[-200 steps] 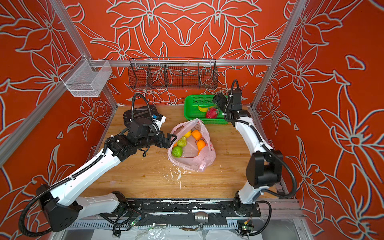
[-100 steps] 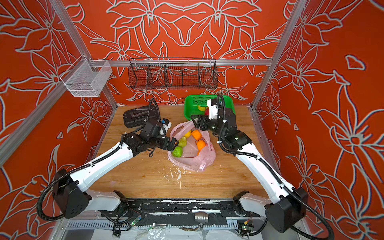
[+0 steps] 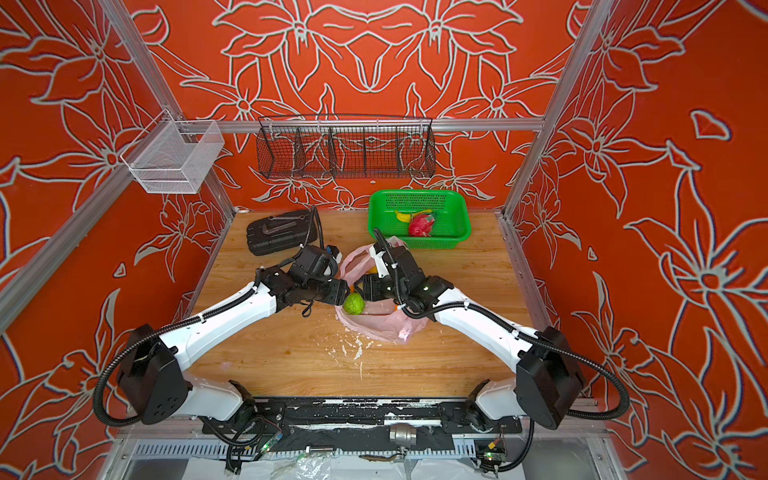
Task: Untie the knot of the plastic bag and take out the fruit
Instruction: 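Lower the right gripper to the green apple while the left holds the bag, then close the right gripper on the green apple inside the bag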
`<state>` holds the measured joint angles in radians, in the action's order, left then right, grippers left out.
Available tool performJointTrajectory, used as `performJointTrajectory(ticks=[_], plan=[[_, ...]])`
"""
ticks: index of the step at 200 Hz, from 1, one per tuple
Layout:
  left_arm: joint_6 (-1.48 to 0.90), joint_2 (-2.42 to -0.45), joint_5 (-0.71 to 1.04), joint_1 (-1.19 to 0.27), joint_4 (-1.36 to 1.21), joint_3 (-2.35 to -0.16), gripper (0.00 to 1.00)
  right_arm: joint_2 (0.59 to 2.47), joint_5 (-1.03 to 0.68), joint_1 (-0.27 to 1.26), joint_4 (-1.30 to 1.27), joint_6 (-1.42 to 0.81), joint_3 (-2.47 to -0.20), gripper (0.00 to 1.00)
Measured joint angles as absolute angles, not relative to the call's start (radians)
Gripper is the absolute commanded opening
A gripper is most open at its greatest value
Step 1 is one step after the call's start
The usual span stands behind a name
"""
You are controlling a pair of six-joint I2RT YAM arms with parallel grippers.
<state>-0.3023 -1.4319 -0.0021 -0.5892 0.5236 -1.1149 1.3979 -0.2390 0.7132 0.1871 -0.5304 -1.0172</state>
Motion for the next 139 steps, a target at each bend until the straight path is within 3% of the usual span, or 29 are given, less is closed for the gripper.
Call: performJointTrajectory(ticks=[57, 88, 139], plan=[[-0.331, -1.432, -0.002, -0.588, 0.517, -1.085, 0.45, 1.581, -0.216, 0.793, 0.069, -0.591, -0.944, 0.59], [-0.355, -1.432, 0.0, -0.585, 0.515, -1.015, 0.42, 1.65, -0.2, 0.846, 0.061, -0.6, -0.943, 0.6], [-0.392, -1.425, 0.013, -0.582, 0.508, -0.933, 0.39, 1.642, -0.082, 0.862, 0.081, -0.647, -0.945, 0.85]])
